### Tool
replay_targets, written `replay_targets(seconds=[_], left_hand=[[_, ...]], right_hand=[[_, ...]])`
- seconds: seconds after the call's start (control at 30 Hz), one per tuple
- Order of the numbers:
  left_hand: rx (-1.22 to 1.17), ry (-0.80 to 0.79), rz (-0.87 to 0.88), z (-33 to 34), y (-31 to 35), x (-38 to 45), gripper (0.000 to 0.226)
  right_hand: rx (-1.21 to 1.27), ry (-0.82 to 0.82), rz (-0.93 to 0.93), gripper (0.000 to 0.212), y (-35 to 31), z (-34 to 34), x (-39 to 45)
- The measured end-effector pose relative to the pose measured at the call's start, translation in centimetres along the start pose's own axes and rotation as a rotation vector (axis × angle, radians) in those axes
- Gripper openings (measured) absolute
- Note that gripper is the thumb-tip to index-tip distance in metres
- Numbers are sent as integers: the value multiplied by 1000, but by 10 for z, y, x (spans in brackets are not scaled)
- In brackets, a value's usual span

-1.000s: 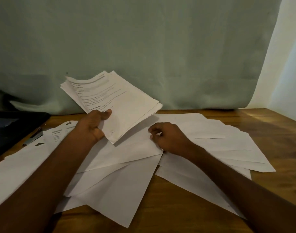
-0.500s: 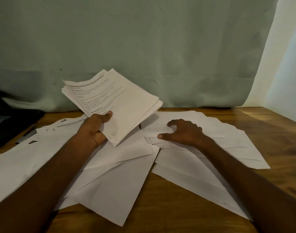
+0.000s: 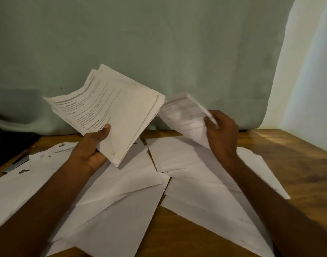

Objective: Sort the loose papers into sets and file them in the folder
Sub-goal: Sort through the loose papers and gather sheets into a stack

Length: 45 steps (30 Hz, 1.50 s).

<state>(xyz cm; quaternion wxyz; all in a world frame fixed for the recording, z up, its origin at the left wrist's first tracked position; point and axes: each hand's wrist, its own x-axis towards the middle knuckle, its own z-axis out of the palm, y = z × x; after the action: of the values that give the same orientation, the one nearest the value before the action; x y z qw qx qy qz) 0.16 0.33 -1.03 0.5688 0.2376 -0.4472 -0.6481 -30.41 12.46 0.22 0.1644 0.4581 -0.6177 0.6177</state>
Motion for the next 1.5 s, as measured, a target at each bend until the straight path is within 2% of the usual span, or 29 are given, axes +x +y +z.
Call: replay_targets(seconds=[0.07, 0.13, 0.2, 0.27, 0.4, 0.5, 0.57, 0.63, 0.7, 0.77, 0.83, 0.93, 1.0, 1.2, 1.27, 1.33, 1.37, 1.43, 1.5], left_hand=[[-3, -35, 10, 1, 3, -3, 32], [2, -48, 19, 3, 3, -6, 34], [19, -65, 33, 6, 2, -8, 40], [14, -101, 24, 8, 2, -10, 44], [2, -133, 23, 9, 2, -10, 49], [-13, -118, 36, 9, 7, -9, 46], [-31, -80, 66, 7, 13, -7, 43], [-76, 7, 137, 0, 22, -2, 46], [-107, 59, 245, -9, 32, 2, 53], [-105, 125, 301, -16, 44, 2, 55], [-71, 181, 294, -22, 54, 3, 47], [-19, 164, 241, -27, 68, 2, 40], [-5, 198, 194, -29, 76, 1, 34], [-40, 196, 94, -15, 61, -2, 24], [-49, 177, 13, -6, 49, -4, 24], [-40, 172, -83, 2, 40, -6, 23], [-35, 164, -126, 6, 35, -7, 22], [-31, 137, -181, 13, 26, -10, 21], [-31, 127, -199, 17, 19, -13, 18]], right_hand=[[288, 27, 202, 17, -10, -8, 9], [470, 16, 382, 13, -13, -14, 15], [576, -10, 494, 12, -11, -17, 17], [615, -28, 526, 12, -9, -17, 17], [628, -38, 533, 18, -10, -15, 19], [554, 85, 475, 18, -17, -16, 17], [432, 195, 295, 22, -25, -19, 14], [249, 179, 46, 25, -35, -15, 3], [38, 32, -177, 27, -45, -2, -20], [-143, -199, -343, 30, -57, 17, -51], [-192, -419, -475, 33, -70, 32, -77], [-165, -704, -545, 40, -83, 50, -98], [-203, -874, -516, 44, -88, 56, -103], [96, -1326, -484, 44, -87, 46, -103], [167, -1288, -390, 34, -85, 41, -93], [238, -1042, -247, 23, -71, 36, -77], [168, -909, -191, 28, -59, 34, -68], [-138, -734, -175, 28, -29, 28, -48], [-321, -738, -136, 23, -5, 21, -35]])
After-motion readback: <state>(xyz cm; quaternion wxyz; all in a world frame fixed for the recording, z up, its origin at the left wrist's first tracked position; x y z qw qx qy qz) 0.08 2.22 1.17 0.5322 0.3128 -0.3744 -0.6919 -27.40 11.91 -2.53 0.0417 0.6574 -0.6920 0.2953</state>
